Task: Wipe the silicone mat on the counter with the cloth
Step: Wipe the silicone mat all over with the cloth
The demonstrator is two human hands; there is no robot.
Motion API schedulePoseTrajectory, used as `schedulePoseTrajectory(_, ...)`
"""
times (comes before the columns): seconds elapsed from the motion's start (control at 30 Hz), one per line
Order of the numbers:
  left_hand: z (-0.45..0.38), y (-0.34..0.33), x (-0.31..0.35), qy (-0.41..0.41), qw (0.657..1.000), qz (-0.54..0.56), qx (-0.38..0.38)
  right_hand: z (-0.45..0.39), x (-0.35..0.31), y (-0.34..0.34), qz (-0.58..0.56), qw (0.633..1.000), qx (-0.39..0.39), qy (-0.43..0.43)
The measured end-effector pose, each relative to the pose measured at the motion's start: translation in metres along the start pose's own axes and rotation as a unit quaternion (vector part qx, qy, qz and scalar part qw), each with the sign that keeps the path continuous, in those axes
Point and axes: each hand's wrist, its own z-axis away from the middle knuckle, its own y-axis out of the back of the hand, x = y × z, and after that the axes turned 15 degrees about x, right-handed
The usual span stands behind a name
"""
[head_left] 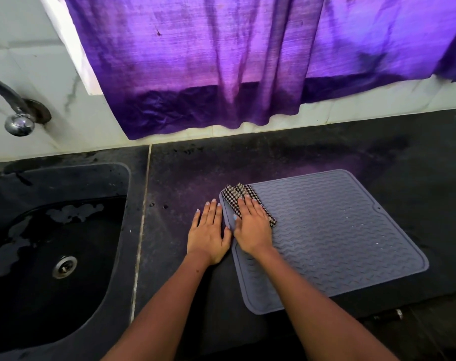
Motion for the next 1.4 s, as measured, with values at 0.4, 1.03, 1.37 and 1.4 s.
schedulePoseTrajectory(0.4,0.001,-0.002,-0.001,-0.006,1.0,-0.001,-0.005,-0.029,0.002,0.032,-0.151,0.97,-0.039,-0.185)
schedulePoseTrajectory(1.03,0.0,-0.007,-0.002,0.051,0.998,-0.007,0.021,-0.024,0.047,0.031,0.032,0.981,-0.148,0.122)
schedulePoseTrajectory(1.37,-0.008,-0.01,0.018,0.144,0.989,-0.022,0.018,-0.068,0.065,0.058,-0.484,0.806,-0.075,-0.332)
schedulePoseTrajectory(1.4,-0.008,-0.011,0.018,0.143,0.989,-0.022,0.022,-0.075,0.069,0.063,-0.485,0.803,-0.037,-0.345)
